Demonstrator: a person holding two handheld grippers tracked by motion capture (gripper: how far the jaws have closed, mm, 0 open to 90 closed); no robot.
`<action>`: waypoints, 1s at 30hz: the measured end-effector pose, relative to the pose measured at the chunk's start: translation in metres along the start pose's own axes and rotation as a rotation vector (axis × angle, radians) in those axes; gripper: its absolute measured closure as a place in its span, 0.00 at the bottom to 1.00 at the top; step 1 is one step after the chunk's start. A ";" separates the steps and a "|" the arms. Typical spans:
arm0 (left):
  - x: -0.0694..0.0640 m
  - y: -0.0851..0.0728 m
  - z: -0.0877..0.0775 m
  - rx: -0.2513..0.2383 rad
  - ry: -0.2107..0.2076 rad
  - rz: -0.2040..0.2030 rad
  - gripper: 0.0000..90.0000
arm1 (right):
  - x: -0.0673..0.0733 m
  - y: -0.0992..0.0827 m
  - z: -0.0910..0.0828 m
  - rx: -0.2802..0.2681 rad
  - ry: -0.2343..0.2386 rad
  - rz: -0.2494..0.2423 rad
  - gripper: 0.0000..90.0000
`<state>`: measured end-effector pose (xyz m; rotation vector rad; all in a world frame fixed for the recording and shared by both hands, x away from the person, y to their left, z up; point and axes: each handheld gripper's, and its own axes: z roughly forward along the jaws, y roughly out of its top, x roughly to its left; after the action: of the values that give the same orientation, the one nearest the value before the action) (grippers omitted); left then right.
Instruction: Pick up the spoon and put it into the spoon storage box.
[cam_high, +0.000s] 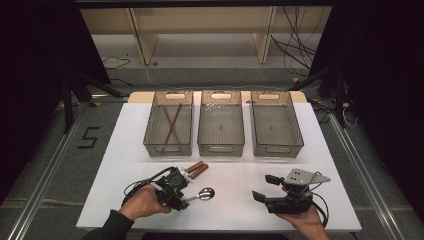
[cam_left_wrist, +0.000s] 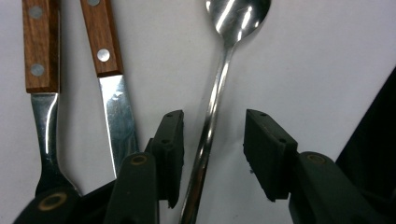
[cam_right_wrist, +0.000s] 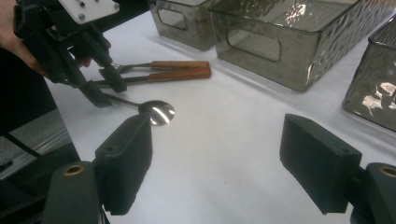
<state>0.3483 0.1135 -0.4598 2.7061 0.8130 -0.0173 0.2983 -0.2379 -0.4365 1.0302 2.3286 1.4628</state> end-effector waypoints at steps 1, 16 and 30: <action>0.001 0.000 0.001 0.006 -0.001 0.002 0.66 | 0.000 0.000 0.000 -0.001 0.001 -0.002 0.29; -0.009 0.010 0.005 0.082 0.075 0.078 0.80 | 0.001 0.000 0.002 0.004 0.004 -0.007 0.29; -0.013 0.015 0.006 0.117 0.077 0.101 0.89 | 0.001 0.000 0.002 0.006 0.000 -0.006 0.30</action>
<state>0.3455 0.0929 -0.4603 2.8710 0.7167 0.0637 0.2988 -0.2359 -0.4371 1.0235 2.3360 1.4544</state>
